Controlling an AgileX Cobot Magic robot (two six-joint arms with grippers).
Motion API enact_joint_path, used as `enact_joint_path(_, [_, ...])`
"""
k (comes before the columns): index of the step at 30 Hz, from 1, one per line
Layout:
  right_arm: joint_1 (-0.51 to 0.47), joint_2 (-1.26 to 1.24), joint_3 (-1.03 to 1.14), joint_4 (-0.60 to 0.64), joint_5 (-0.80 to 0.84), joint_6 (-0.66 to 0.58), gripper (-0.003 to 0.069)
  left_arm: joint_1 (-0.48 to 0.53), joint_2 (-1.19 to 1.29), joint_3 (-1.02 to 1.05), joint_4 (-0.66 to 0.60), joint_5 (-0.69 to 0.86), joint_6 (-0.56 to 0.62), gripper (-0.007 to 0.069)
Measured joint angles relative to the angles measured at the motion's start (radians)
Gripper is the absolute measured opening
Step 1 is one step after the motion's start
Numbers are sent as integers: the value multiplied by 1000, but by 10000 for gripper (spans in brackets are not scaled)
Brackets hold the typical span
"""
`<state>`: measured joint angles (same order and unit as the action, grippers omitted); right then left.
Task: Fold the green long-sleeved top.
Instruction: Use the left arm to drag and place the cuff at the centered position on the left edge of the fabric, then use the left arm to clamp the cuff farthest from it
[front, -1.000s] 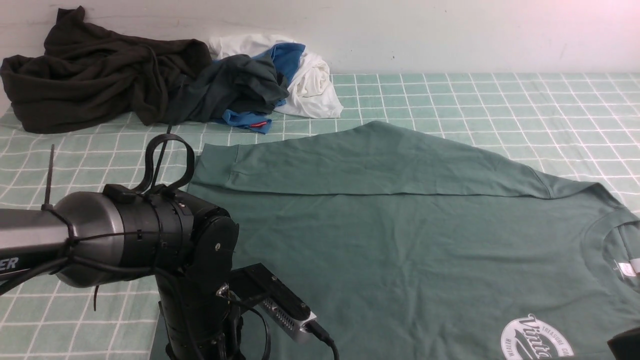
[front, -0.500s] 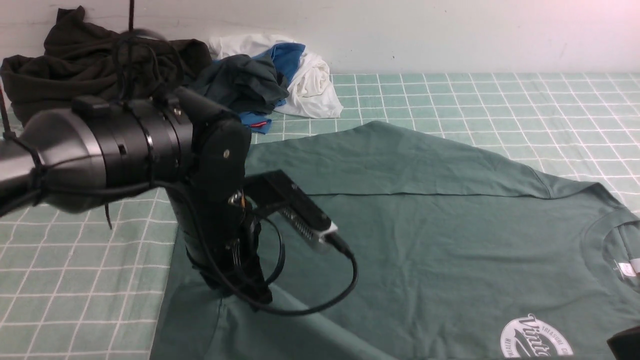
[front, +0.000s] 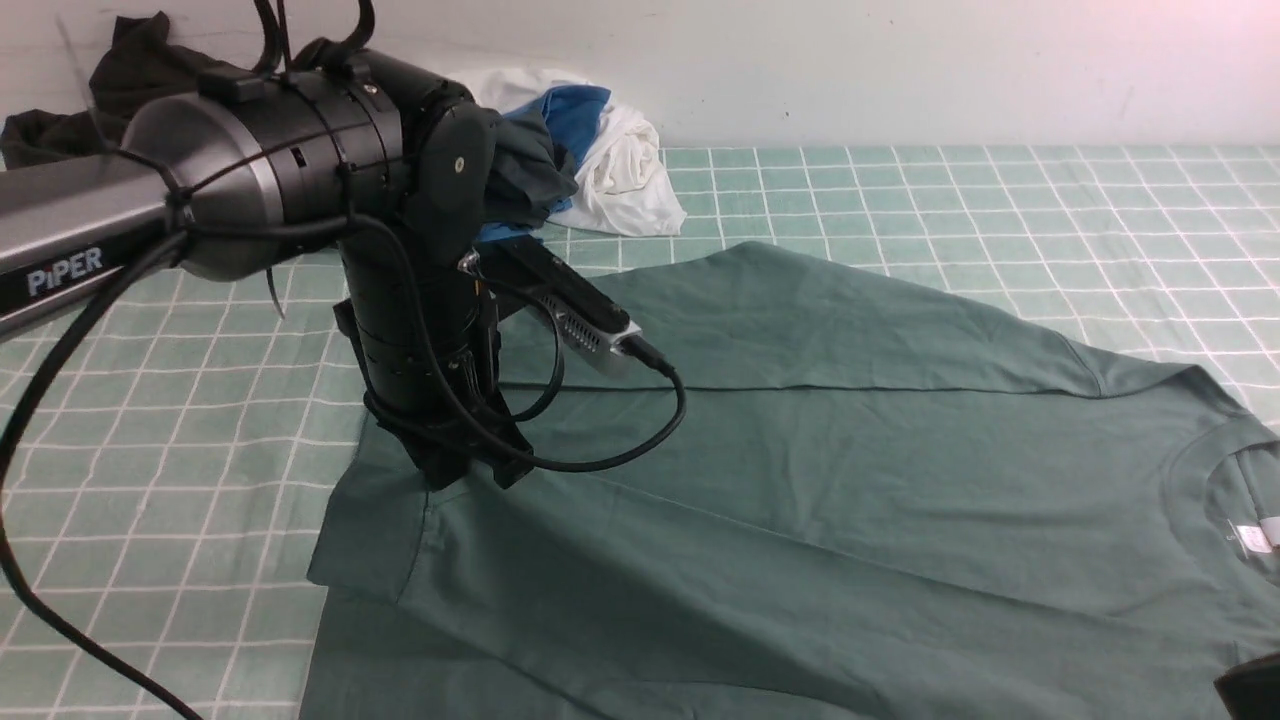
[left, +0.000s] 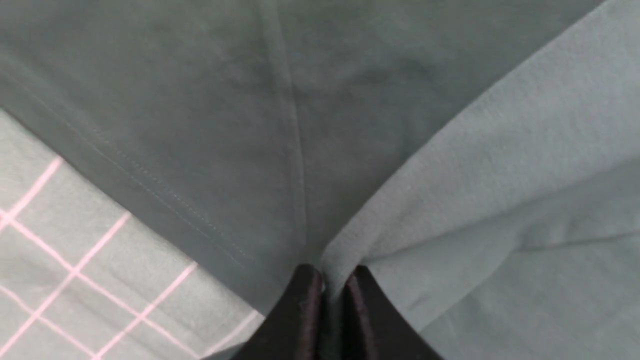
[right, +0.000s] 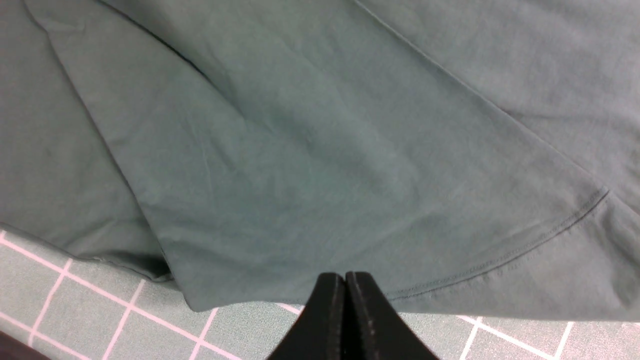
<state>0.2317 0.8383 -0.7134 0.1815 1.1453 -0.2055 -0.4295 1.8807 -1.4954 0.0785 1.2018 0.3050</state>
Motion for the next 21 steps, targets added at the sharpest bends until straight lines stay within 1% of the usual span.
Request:
enact_joint_path(3, [0,0,0,0,0,0,-14,12,34,0,-1,-28,0,49])
enact_joint_path(5, [0,0,0,0,0,0,-14,19,53,0,-1,-51,0,79])
enact_joint_path(7, [0,0,0,0,0,0,-14,22,64,0,3,-69,-8,129])
enact_joint_path(9, [0,0,0,-1,0,0,-14,28,66,-1,36,-89,-57,218])
enact_joint_path(10, [0,0,0,-1,0,0,-14,29,66,-1,36,-89,-64,218])
enact_joint_path(12, [0,0,0,-3,0,0,-14,46,66,-14,107,-97,-177,325])
enact_joint_path(13, [0,1,0,-7,-2,0,-14,58,66,-22,124,-97,-210,357])
enact_joint_path(14, [0,2,0,-7,-3,0,-14,60,66,-24,125,-97,-210,363])
enact_joint_path(15, [0,10,-4,-19,-5,6,-14,82,68,-43,128,-97,-240,396])
enact_joint_path(17, [0,27,-19,-40,-8,23,-14,114,77,-76,112,-98,-249,421])
enact_joint_path(18, [0,43,-34,-54,-15,34,-14,140,87,-101,83,-101,-249,430])
enact_joint_path(19, [0,56,-46,-65,-22,44,-14,151,94,-114,74,-103,-247,430])
enact_joint_path(21, [0,96,-79,-86,-40,61,-14,194,126,-173,7,-111,-230,430])
